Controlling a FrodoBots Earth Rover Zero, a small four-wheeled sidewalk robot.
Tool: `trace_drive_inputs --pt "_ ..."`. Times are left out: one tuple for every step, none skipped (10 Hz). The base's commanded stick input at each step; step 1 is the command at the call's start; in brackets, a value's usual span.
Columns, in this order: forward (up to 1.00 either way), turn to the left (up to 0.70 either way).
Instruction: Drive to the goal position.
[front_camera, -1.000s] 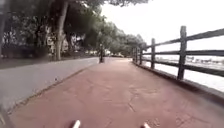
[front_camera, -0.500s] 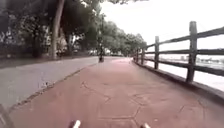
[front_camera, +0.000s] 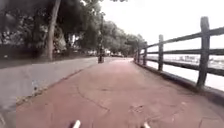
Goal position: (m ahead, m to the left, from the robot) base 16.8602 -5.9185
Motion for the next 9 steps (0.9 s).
trace_drive_inputs --pt "0.7 0.0" --pt "0.7 0.0" --pt "0.7 0.0" --pt "0.7 0.0" --pt "0.7 0.0" --pt "0.7 0.0" --pt "0.7 0.0" --pt "0.7 0.0" --pt "0.7 0.0"
